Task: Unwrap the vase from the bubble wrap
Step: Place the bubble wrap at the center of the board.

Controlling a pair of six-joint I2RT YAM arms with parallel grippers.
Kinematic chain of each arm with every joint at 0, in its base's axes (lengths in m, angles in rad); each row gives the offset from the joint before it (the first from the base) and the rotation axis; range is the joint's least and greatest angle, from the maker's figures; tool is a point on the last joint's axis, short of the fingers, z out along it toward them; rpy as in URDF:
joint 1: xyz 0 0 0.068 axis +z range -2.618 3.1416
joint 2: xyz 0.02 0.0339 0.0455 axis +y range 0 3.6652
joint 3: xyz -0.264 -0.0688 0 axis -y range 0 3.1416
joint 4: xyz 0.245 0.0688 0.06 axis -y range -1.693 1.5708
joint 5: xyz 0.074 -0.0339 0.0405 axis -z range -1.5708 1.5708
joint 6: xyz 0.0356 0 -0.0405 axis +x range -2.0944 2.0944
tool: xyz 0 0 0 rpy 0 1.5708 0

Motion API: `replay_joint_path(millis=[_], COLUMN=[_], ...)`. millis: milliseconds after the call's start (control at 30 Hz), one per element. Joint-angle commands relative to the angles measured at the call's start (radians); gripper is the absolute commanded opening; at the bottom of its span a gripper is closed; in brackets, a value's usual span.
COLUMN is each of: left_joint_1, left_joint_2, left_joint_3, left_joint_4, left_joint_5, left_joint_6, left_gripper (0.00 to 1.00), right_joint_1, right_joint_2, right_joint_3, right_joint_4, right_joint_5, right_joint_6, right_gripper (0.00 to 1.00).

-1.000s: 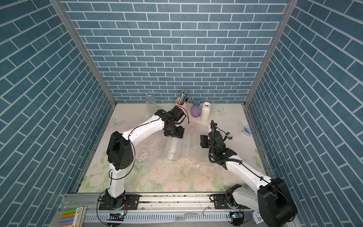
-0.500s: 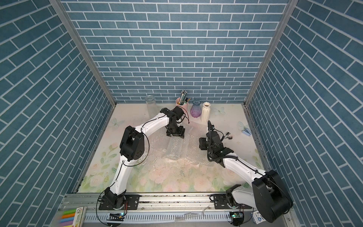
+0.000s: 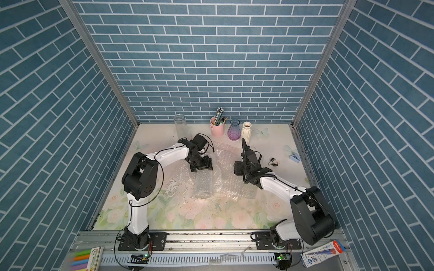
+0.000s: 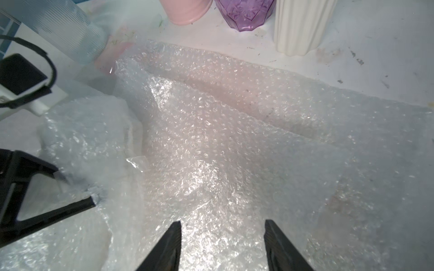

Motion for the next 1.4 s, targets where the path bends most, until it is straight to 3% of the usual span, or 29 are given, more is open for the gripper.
replay_joint_path(millis=[0,333,600,800,867,1033,1367], left_joint_1=[-0.005,-0.033,-0.035,-0.032,-0.03,-0.024,-0.025], left_joint_2=[-0.016,-0.001,0.112,0.191,0.188,0.142,0.024], left_joint_3=[-0.069,0.126,0.285,0.392,0.402,0.391,0.246], left_joint_4=[0.053,-0.035,-0.131,-0.195,-0.194,-0.17,0.045], left_joint_5=[0.002,-0.053,-0.058,-0.024,-0.002,0.061,0.23], left_joint_6=[-0.08,-0.003,0.052,0.083,0.083,0.079,-0.02], left_gripper=[0.64,0.73,0.78,0.89,0.95,0.97,0.96], right_joint_1=[-0.003,-0.004,-0.004,-0.003,-0.003,-0.003,-0.003], right_joint_2=[0.001,-0.117,-0.205,-0.211,-0.209,-0.218,-0.255], right_joint_3=[0.027,0.031,-0.007,0.006,0.013,0.024,0.016], right_joint_4=[-0.052,-0.126,-0.153,-0.167,-0.169,-0.173,-0.146], right_joint_5=[-0.02,-0.017,-0.029,-0.05,-0.058,-0.071,-0.093], right_joint_6=[-0.04,-0.025,0.023,0.055,0.07,0.098,0.129], right_gripper=[0.58,0.58,0.58,0.58,0.58,0.58,0.57])
